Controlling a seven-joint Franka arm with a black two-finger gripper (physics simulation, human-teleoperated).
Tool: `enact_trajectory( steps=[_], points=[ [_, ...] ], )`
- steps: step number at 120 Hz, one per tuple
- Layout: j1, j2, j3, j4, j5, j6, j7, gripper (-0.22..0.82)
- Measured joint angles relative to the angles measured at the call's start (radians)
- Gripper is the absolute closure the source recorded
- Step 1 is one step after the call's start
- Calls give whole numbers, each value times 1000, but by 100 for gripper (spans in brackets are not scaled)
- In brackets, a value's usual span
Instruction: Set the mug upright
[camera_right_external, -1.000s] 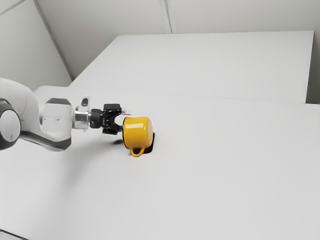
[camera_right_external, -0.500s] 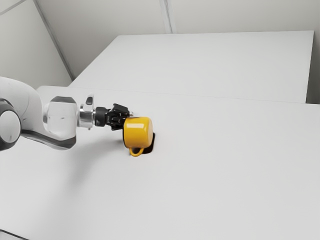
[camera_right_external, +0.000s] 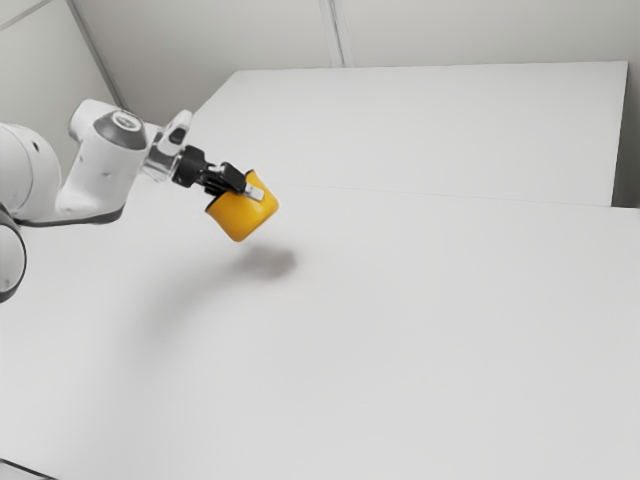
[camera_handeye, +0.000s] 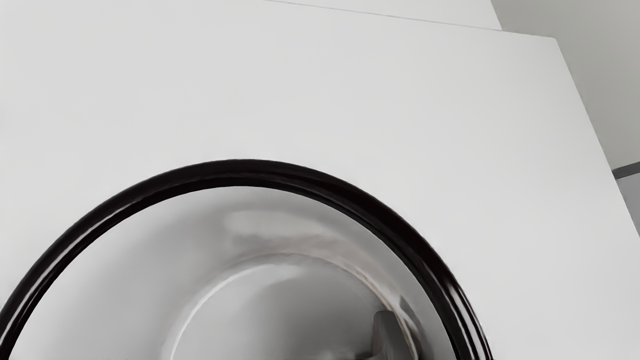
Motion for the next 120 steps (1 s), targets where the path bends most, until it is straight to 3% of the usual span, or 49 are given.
enact_trajectory(
  steps=[32,60,68,94,120],
  points=[
    [-2,32,-82,39,716,104,-202,77],
    [-13,46,-118,-42,972,260,-446,77],
    [-30,-7,-120,-120,996,301,-511,77],
    [-147,-306,-144,-462,1071,421,-728,78],
    [-149,-371,-218,-623,1116,505,-934,78]
  ],
)
